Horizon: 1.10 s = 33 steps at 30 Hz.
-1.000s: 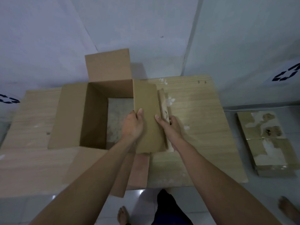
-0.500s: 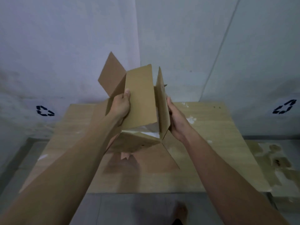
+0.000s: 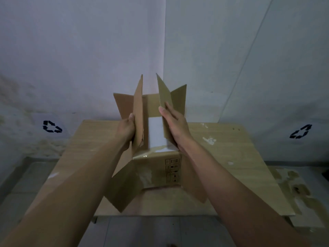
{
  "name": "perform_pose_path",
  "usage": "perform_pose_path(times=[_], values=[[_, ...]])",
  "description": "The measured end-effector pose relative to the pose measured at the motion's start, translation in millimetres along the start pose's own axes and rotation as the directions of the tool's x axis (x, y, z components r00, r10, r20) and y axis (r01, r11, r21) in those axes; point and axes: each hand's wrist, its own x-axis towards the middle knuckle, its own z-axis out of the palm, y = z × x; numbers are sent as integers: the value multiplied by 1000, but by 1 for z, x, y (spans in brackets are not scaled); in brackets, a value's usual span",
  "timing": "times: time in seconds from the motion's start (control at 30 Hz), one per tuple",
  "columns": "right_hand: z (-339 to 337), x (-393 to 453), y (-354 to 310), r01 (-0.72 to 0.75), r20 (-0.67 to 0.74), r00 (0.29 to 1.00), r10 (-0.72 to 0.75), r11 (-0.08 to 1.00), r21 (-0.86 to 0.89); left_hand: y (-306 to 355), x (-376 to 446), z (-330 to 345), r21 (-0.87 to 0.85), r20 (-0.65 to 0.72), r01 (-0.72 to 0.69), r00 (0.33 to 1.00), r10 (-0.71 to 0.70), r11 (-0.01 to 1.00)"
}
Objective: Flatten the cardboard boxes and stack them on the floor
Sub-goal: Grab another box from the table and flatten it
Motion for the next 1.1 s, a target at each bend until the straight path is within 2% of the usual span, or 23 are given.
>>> perform_pose_path(times=[0.13,0.23,0.33,0.43,0.53,0.6,0.63,0.67,0.73,0.77,0.8,0.83,0.9,0.97,1.0,1.03,1.1], values=[[7,-16,44,-158,15,987,159,987,-31,-52,1,-3,46,10,164,986,-165,985],[4,-32,71,-227,20,973,228,973,-40,-84,0,-4,66,76,285,954,-289,956],[0,-33,78,-253,18,967,254,967,-36,-82,-10,-5,-24,147,276,952,-269,961],[2,-26,70,-266,25,963,269,961,-68,-64,-21,-6,-150,281,177,951,-129,973],[2,-22,59,-208,16,977,215,962,-177,-54,-23,-9,-27,270,143,954,-131,989],[-2,-15,46,-100,-52,995,88,942,-321,-50,-21,-13,21,253,167,953,-167,986],[-6,-11,37,-52,-102,995,6,890,-453,-47,-21,-15,29,231,161,959,-163,987],[-11,-7,30,-35,-137,988,-63,786,-617,-44,-19,-16,53,202,145,967,-153,988],[-20,-1,25,-87,-134,987,-85,415,-906,-37,-17,-16,124,130,68,988,-84,990],[-22,1,29,-93,-107,993,-51,213,-973,-36,-15,-15,167,89,1,996,-16,986],[-23,0,32,-70,-70,998,-5,70,-995,-35,-12,-16,233,41,-65,998,58,970],[-21,-1,41,-8,-8,999,34,18,-1000,-34,-10,-18,316,0,-112,993,118,942],[-13,-10,62,189,201,972,119,102,-977,-34,-5,-25,496,-33,-148,981,189,855],[-1,-26,88,359,404,881,247,208,-910,-33,-2,-34,647,-35,-151,973,227,747],[5,-35,103,409,457,841,288,215,-887,-34,-1,-39,692,-46,-135,972,230,709],[9,-45,117,445,485,827,284,196,-874,-37,0,-45,711,-70,-107,973,221,695],[10,-60,141,469,489,861,137,153,-870,-51,2,-61,701,-117,-42,978,173,712]])
